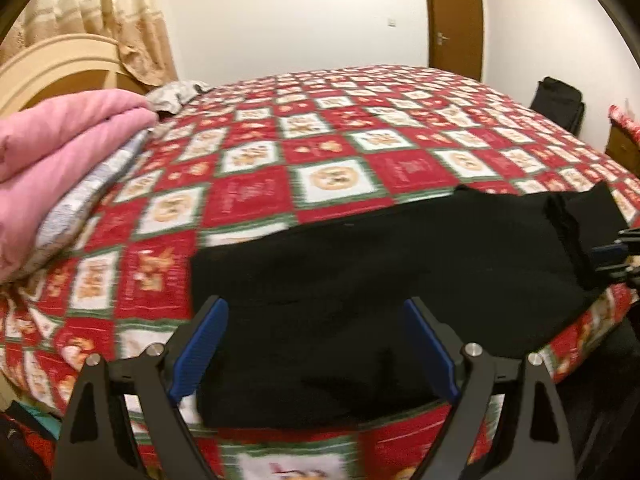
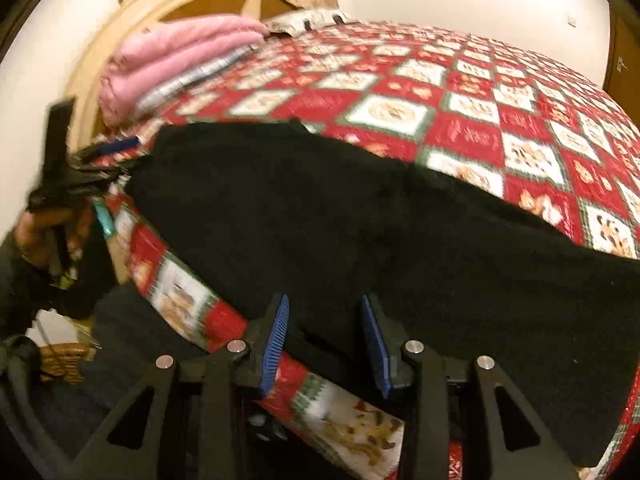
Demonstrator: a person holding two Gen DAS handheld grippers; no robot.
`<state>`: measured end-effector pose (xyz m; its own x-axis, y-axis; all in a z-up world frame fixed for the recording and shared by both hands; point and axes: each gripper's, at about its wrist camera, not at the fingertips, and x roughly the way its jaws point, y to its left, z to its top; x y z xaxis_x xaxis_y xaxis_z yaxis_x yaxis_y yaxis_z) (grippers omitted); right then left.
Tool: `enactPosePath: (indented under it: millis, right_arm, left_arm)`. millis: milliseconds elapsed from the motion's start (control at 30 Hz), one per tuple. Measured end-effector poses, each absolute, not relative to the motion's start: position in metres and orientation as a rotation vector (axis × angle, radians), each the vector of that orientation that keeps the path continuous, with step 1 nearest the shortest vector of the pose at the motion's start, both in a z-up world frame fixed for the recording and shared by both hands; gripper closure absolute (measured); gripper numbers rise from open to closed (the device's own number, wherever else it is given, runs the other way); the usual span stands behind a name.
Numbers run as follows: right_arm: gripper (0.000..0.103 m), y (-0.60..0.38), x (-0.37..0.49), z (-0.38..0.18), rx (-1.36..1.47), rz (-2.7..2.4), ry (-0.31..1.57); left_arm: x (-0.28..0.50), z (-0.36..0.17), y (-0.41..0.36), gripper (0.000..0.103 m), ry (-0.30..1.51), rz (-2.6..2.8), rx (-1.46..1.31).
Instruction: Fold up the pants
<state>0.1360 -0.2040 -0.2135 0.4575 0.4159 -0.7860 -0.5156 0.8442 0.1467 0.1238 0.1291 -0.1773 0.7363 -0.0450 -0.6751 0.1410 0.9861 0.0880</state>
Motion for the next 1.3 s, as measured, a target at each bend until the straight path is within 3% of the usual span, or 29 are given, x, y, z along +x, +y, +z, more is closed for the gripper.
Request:
enactPosePath:
  millis: [100, 333, 533, 633, 800, 900, 967, 1067, 1300]
  right_arm:
    - [0.063, -0.198, 0.141, -0.230, -0.177, 0.565, 0.992]
    - [0.063, -0.198, 0.134, -0.217, -0.149, 0.560, 0.896]
    - [0.063, -0.192, 0.134, -0.217, -0.111, 0.535, 0.882]
    - [0.062, -0.185, 0.129, -0.219, -0.136, 0.535, 0.876]
    - [0.062, -0.184, 0.125, -0.218, -0.130, 0.541, 0.859]
    - [0.062, -0.184, 0.123, -0.215, -0.122, 0.534, 0.837]
    - [0.062, -0.187, 0.121, -0.210, -0.105, 0.538, 0.812]
    - [0.061, -0.194, 0.120, -0.201, -0.087, 0.524, 0.771]
    - [0.061, -0.218, 0.132, -0.200, -0.037, 0.424, 0.788]
  left_arm:
    - [0.124, -0.178, 0.150, 0.012, 0.736, -0.065, 0.103]
    - [0.127, -0.193, 0.212, 0.012, 0.757, 0.018, -0.056]
    - [0.131, -0.202, 0.209, 0.013, 0.757, -0.075, -0.156]
    - [0.138, -0.211, 0.202, 0.028, 0.791, -0.103, -0.168]
    - [0.139, -0.223, 0.194, 0.034, 0.801, -0.103, -0.152]
    - [0.136, -0.218, 0.199, 0.055, 0.809, -0.108, -0.169]
    - [0.133, -0.213, 0.203, 0.074, 0.803, -0.142, -0.195]
    - [0.130, -0.203, 0.204, 0.082, 0.782, -0.189, -0.219]
    - [0.124, -0.181, 0.204, 0.084, 0.714, -0.321, -0.352]
